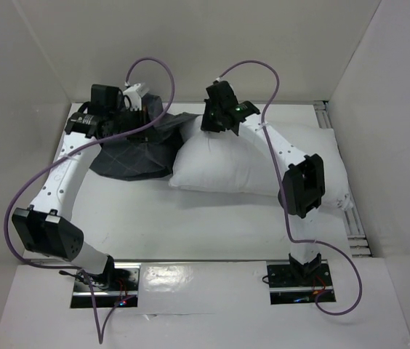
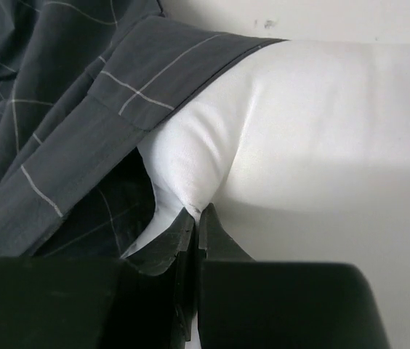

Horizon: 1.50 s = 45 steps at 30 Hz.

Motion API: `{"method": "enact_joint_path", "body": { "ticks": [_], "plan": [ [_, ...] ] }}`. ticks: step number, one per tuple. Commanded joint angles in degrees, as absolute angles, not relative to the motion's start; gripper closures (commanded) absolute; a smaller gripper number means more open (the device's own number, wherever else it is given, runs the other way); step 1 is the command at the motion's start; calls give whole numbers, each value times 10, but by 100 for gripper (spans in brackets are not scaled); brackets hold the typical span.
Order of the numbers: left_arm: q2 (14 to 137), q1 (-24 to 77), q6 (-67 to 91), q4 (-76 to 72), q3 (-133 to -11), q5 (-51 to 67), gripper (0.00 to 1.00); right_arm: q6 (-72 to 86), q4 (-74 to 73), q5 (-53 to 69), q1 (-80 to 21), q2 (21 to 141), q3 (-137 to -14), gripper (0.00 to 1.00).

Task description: Put the pillow into the pillowcase

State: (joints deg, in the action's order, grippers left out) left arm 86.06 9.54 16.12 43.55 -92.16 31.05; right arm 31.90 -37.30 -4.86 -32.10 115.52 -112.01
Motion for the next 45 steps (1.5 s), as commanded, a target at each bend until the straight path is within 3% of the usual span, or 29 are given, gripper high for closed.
{"method": "enact_joint_path", "body": {
  "ticks": [1,10,15,20,32,40,45],
  "plan": [
    [866,96,141,458,-947,342,100,329,-311,-46,-314,1160,-1144,100],
    [946,130,174,431,-1034,347,100,324,-324,-27,-353,1158,-1166,100],
    [982,130,193,418,-1089,334,100,336,-303,-47,-373,1086,-1012,100],
    [994,130,181,423,-1105,367,100,341,-311,-40,-412,1055,-968,100],
    [926,118,133,506,-1111,313,100,323,-396,25,-495,1167,-1229,100],
    [903,113,133,517,-1049,290,100,335,-314,-16,-400,1172,-1195,100],
    [930,113,127,499,-1037,290,100,351,-284,46,-325,1202,-1195,100]
  ]
}}
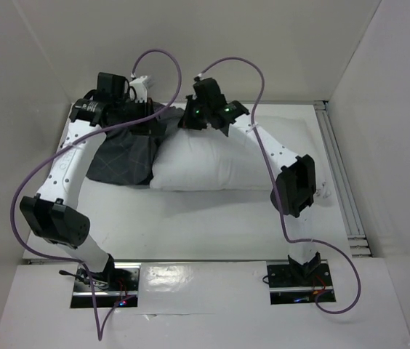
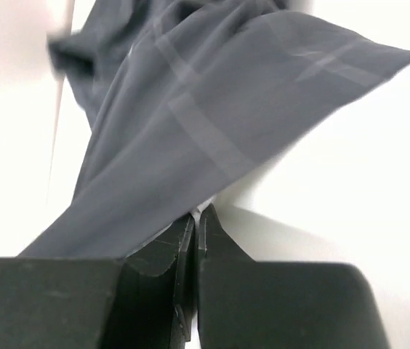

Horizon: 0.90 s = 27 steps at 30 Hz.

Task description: Put the pillow into the pillowcase

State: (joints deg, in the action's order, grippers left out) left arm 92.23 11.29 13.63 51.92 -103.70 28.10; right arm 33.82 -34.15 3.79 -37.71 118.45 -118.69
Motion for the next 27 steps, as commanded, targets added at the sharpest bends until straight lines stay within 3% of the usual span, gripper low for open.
{"method": "enact_joint_path", "body": {
  "ticks": [1,2,4,5,8,10,11,15,16,17,18,19,21,22,23,25,27],
  "plan": [
    [951,113,135,493,-1032,285,97,360,-268,66,-303,1220,-1195,100],
    [963,113,141,493,-1041,279,90,368,-251,110,-293,1220,-1181,100],
    [989,113,149,480,-1063,259,65,402,-187,155,-259,1233,-1147,100],
    [1014,113,157,487,-1075,251,41,413,-167,203,-248,1242,-1118,100],
    [1028,113,163,496,-1097,210,27,438,-132,278,-208,1278,-1111,100],
    [1028,113,163,496,-1097,168,3,443,-132,308,-196,1292,-1116,100],
    [1022,113,163,496,-1082,161,0,443,-132,314,-189,1292,-1116,100],
    [982,107,193,448,-982,161,1,427,-149,314,-184,1297,-1128,100],
    [968,107,217,396,-908,177,21,420,-149,314,-184,1302,-1129,100],
    [954,107,229,363,-870,196,21,420,-149,314,-184,1303,-1129,100],
    [924,107,245,328,-831,212,52,420,-149,314,-184,1303,-1129,100],
    [911,107,265,295,-797,221,61,415,-149,314,-184,1303,-1129,100],
    [887,102,312,207,-710,239,61,415,-155,314,-184,1308,-1129,100],
    [862,102,329,182,-684,231,46,410,-161,314,-184,1308,-1134,100],
    [847,102,348,159,-660,226,37,410,-161,314,-184,1308,-1134,100],
    [820,102,392,76,-591,226,28,410,-161,314,-178,1308,-1139,100],
    [805,102,409,19,-556,226,33,410,-161,319,-178,1308,-1139,100]
  ]
}}
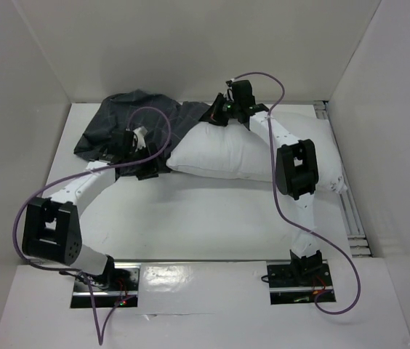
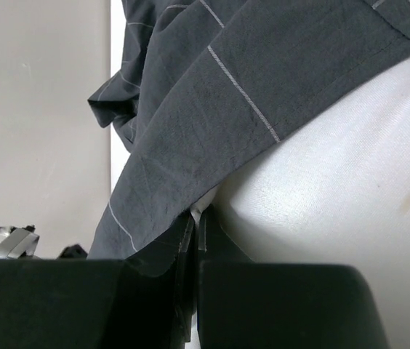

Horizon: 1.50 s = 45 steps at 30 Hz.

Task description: Put the pillow into the pillowcase

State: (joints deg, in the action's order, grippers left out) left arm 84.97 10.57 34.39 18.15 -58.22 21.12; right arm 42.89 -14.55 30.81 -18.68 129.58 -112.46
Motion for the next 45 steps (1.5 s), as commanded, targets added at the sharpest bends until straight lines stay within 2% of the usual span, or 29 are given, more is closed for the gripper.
{"method": "enact_joint_path", "body": {
  "ticks": [1,2,4,5,8,13,18,21,24,25,27,28,33,34,35,36,37,38,40,41,45],
  "plan": [
    [805,102,409,13,-556,226,40,410,-161,319,-178,1313,-1139,100],
    [827,102,403,13,-556,226,49,410,-161,325,-178,1313,-1139,100],
    [853,102,382,13,-563,226,47,410,-161,325,-173,1313,-1144,100],
    [865,102,376,13,-570,226,41,410,-161,325,-173,1313,-1144,100],
    [887,102,370,-30,-564,220,38,410,-161,325,-173,1313,-1151,100],
    [920,108,356,-40,-593,187,44,410,-166,331,-173,1313,-1157,100],
    [957,113,336,-41,-620,170,44,410,-166,337,-168,1318,-1157,100],
    [979,119,336,-50,-628,161,49,410,-166,338,-168,1318,-1162,100],
    [997,119,348,-62,-642,156,63,410,-171,338,-168,1318,-1157,100],
    [1002,119,348,-62,-648,156,80,410,-171,338,-168,1318,-1157,100],
    [1009,119,348,-62,-654,156,96,410,-177,332,-168,1318,-1157,100],
    [1009,119,348,-55,-654,156,100,403,-177,332,-168,1313,-1157,100],
    [960,119,343,-62,-616,156,100,391,-189,326,-163,1308,-1157,100],
    [949,119,336,-50,-610,150,100,386,-194,326,-163,1308,-1157,93],
    [941,119,336,-45,-605,145,100,373,-200,321,-163,1308,-1163,78],
    [932,119,336,-45,-594,139,100,366,-206,315,-163,1295,-1163,69],
    [919,119,336,-36,-594,134,100,359,-213,305,-163,1288,-1155,65],
    [918,119,331,-29,-586,128,100,348,-219,288,-163,1273,-1148,52],
    [913,119,330,-23,-581,123,100,331,-235,258,-163,1267,-1148,34],
    [913,119,330,-23,-581,118,100,313,-245,248,-168,1258,-1148,21],
    [924,119,330,-18,-576,113,100,252,-313,159,-196,1223,-1153,6]
  ]
}}
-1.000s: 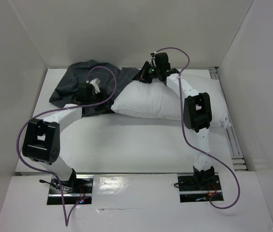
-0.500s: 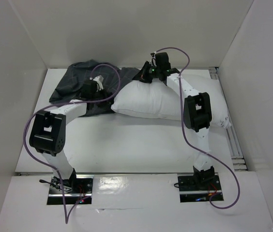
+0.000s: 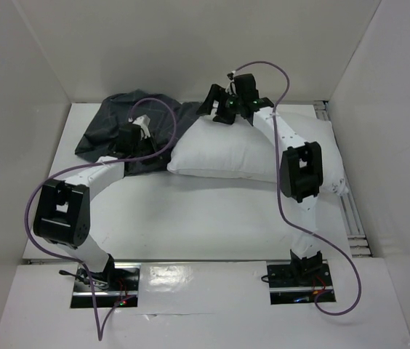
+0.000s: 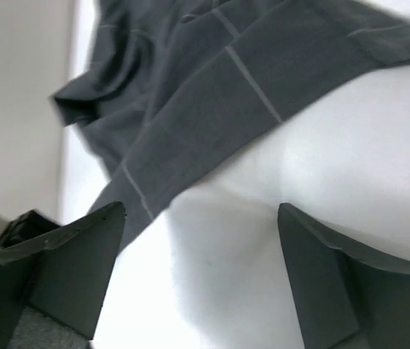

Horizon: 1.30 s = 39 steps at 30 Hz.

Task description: Put the pillow into the pillowcase

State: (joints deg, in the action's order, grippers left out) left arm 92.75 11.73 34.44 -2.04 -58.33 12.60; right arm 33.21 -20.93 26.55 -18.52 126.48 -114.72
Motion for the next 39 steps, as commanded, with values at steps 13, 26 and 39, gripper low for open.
{"method": "enact_joint_path", "body": {
  "ticks": [13,26,39],
  "plan": [
    [929,119,330,-24,-586,118,100,32,-227,-189,-400,969,-857,0],
    [920,113,348,13,-585,123,49,20,-163,-230,-506,897,-744,0],
    [953,101,370,-41,-590,185,39,38,-199,-160,-474,888,-770,0]
  ]
}}
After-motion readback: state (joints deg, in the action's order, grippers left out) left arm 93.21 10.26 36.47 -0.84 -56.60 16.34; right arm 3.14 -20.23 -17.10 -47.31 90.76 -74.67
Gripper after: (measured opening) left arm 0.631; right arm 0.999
